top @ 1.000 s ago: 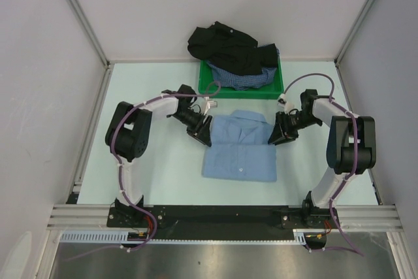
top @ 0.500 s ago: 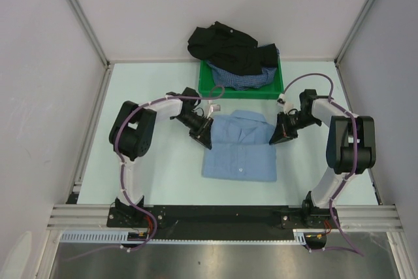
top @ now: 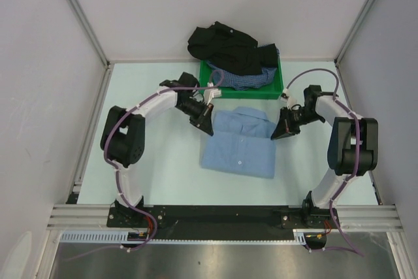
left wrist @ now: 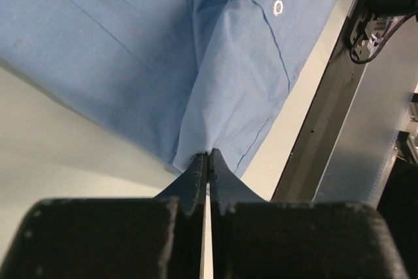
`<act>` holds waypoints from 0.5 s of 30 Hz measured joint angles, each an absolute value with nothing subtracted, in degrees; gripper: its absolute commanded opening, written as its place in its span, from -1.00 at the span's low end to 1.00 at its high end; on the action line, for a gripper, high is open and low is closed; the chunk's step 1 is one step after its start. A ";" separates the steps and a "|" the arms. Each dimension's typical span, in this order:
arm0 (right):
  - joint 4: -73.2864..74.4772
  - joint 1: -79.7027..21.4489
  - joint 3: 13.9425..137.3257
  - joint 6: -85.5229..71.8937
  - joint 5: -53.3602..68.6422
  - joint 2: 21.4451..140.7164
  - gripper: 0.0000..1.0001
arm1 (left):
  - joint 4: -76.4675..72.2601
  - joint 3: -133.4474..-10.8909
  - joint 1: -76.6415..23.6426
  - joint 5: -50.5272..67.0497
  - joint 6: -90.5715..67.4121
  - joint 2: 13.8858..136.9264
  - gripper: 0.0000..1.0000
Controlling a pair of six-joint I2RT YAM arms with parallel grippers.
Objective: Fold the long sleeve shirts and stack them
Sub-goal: Fold the shirt
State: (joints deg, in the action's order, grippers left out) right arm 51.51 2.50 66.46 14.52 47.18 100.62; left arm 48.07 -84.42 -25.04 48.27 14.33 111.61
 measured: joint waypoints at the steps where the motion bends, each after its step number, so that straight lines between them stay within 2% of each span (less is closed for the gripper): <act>1: 51.92 2.63 67.40 14.70 47.42 100.60 -1.00 | 48.66 -85.86 -24.99 48.18 14.72 111.61 -1.00; 8: 52.93 3.75 75.31 15.16 48.25 101.03 -1.00 | 51.86 -96.09 -24.49 47.57 16.51 112.79 -1.00; 15: 51.99 5.61 82.54 14.96 47.92 107.59 -1.00 | 51.59 -108.68 -24.29 45.52 16.78 121.25 -1.00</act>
State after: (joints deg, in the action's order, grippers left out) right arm 51.99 5.61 82.54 14.96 47.92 107.59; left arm 51.59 -108.68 -24.29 45.52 16.78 121.25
